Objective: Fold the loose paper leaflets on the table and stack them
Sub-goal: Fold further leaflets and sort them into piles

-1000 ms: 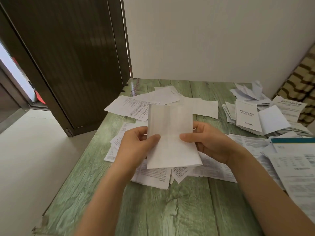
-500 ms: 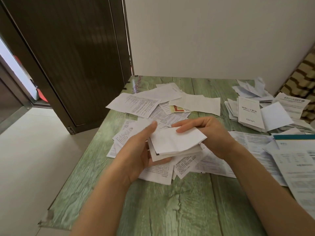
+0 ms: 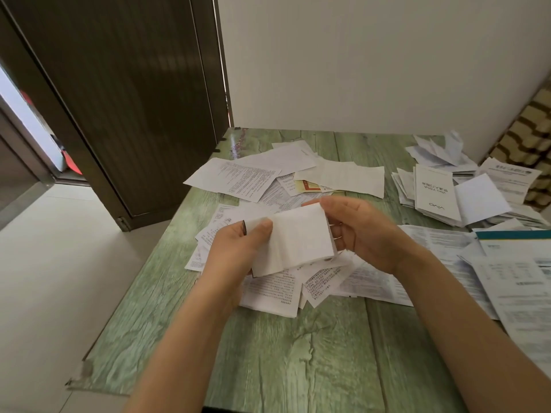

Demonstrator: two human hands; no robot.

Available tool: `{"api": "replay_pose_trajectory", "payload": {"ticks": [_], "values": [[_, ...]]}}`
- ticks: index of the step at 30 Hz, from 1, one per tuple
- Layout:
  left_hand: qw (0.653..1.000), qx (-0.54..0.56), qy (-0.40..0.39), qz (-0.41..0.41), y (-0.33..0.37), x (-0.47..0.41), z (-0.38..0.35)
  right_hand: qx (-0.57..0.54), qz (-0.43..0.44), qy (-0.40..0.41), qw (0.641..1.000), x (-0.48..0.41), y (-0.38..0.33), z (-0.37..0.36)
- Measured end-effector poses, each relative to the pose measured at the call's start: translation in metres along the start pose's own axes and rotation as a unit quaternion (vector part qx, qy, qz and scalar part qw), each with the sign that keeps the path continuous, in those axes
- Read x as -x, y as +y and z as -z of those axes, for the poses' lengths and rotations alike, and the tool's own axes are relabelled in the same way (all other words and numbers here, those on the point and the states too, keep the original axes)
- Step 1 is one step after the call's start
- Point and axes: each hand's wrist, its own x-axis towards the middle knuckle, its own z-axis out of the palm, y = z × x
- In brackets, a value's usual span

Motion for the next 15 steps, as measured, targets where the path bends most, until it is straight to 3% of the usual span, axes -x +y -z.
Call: {"api": "replay_pose_trajectory", "payload": {"ticks": [10,15], "values": [[0.999,0.027,-0.031,-0.027,0.002,0.006,-0.005,0.017,0.014,0.039,0.999,0.001,0.004,-0.005],[0.996,-0.018,0.018,-0.080,-0.001,0.009,-0.015,0.080,0.030,0.049,0.995,0.001,0.004,-0.009]]}}
